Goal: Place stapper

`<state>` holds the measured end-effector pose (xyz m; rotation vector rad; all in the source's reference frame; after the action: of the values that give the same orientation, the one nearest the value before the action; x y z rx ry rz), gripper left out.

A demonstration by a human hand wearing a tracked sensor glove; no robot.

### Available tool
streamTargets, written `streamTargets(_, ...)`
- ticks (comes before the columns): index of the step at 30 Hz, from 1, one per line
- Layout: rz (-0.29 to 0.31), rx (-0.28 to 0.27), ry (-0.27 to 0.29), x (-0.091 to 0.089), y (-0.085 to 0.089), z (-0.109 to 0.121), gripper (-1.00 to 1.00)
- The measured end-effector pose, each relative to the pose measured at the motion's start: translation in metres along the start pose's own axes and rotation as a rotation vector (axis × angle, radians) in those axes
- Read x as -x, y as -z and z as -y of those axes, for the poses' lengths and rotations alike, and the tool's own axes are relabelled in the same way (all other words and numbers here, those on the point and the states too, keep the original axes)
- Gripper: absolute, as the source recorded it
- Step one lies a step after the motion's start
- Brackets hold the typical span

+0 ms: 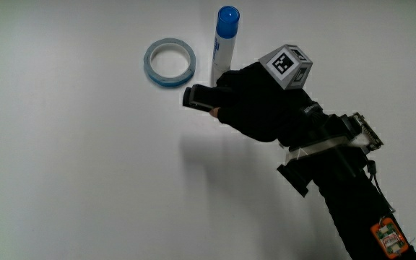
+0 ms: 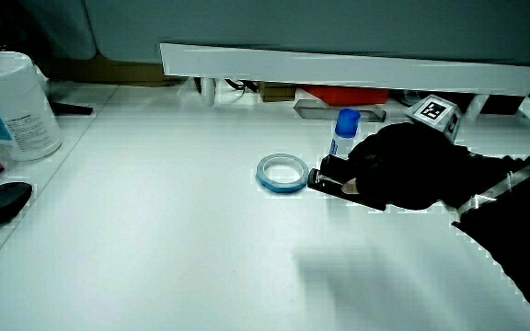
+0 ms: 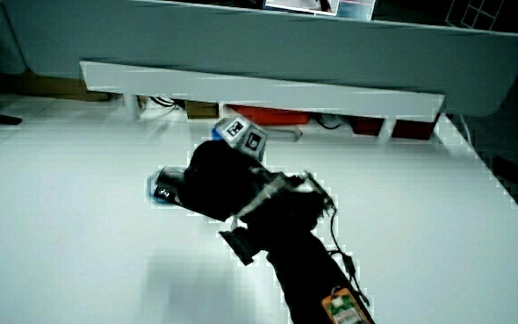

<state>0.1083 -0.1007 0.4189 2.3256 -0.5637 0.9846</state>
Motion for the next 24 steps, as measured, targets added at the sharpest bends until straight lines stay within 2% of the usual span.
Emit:
streamTargets(2, -0.016, -0.021, 0.017, -0.004, -0.002, -0.001, 0.0)
streamTargets(5, -0.021, -0.014, 0.058, -0.015, 0.0, -0.007, 0.0)
streamTargets(6, -0.018, -0.015, 0.088, -0.022, 0.002, -0.01, 0.0)
streamTargets(7, -0.029, -0.018, 0.09, -0.022, 0.003, -0.01, 0.0)
streamTargets(16, -0.035, 0.026, 0.178, -0.06, 0.024, -0.022, 0.0)
streamTargets(17, -0.039, 0.017, 0.196, -0.064, 0.025, -0.022, 0.0)
streamTargets(18, -0.089, 0.097, 0.23, -0.068, 0.027, -0.023, 0.0)
streamTargets(19, -0.054, 0.018, 0.214, -0.07, 0.028, -0.023, 0.0)
streamTargets(24, -0.072, 0.032, 0.25, -0.083, 0.035, -0.026, 0.0)
